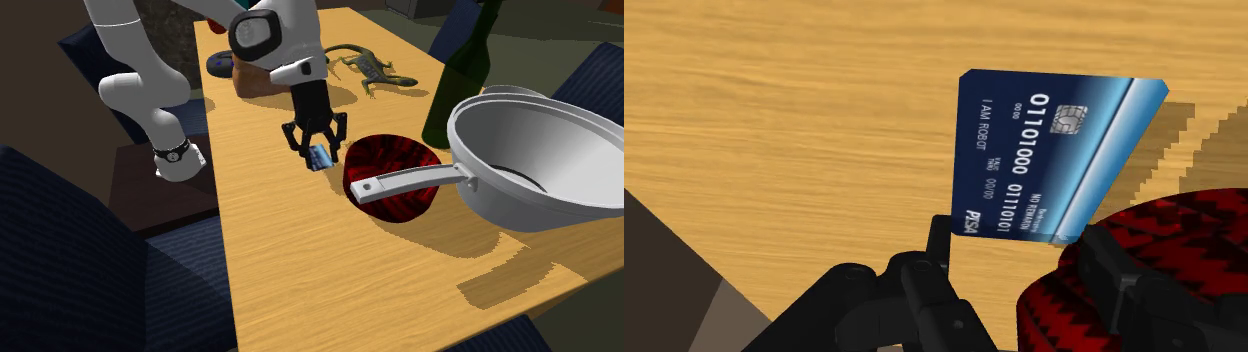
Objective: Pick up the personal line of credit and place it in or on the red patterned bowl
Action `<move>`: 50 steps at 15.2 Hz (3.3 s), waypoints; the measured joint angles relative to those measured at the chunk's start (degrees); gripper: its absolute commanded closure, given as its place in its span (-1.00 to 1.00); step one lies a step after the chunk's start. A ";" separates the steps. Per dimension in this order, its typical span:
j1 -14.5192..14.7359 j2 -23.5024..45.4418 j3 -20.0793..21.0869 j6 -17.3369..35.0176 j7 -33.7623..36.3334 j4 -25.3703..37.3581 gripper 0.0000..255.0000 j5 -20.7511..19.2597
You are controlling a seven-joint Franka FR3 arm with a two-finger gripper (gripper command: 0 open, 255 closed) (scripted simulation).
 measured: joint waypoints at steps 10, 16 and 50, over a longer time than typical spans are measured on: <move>0.95 -3.45 -1.42 -5.43 -6.61 4.73 1.00 6.95; 1.41 -4.61 -2.12 -9.21 -9.47 8.26 1.00 9.56; 26.70 40.35 -5.19 -33.07 -2.30 58.76 1.00 -24.64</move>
